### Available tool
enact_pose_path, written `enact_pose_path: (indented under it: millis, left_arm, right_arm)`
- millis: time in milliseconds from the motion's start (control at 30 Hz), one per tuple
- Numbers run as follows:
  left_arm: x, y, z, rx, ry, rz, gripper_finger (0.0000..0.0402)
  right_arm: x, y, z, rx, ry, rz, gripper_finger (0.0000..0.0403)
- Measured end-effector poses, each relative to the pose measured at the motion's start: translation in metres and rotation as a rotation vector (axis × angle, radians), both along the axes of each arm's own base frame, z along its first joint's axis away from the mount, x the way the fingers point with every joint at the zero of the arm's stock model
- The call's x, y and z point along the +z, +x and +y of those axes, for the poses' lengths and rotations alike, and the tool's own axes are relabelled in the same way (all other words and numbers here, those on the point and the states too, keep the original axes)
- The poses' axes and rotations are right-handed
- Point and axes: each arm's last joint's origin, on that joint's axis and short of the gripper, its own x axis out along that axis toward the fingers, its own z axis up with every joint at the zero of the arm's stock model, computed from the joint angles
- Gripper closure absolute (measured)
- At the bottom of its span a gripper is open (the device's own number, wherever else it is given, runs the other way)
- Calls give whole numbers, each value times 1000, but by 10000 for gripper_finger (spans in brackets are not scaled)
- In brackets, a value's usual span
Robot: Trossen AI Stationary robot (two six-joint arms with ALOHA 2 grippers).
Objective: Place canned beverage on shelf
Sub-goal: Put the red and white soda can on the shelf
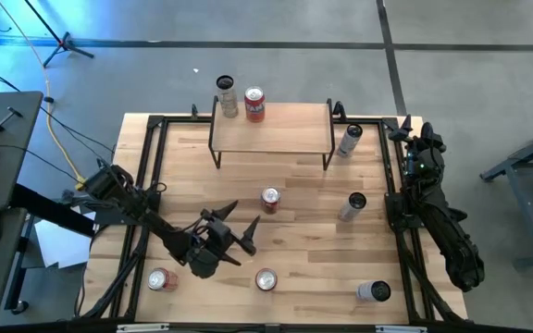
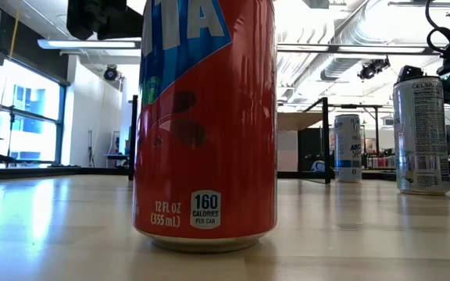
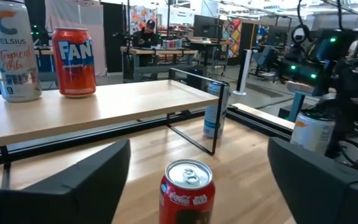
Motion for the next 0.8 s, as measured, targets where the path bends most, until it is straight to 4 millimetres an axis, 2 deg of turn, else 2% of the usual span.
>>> enact_pose_path:
  millis: [167, 433, 633, 800]
  left_arm:
    - [0, -2, -4, -13, 1, 1, 6]
    - [-5, -1, -3, -72, 28, 58, 3]
    - [-22, 9, 13, -190, -60, 96, 4]
    - [-25, 20, 30, -221, -134, 99, 5]
  right_arm:
    - [0, 0, 0, 0, 0, 0, 75]
    - [0, 0, 0, 0, 0, 0, 75]
    - [0, 0, 0, 0, 0, 0, 75]
    - [0, 0, 0, 0, 0, 0, 75]
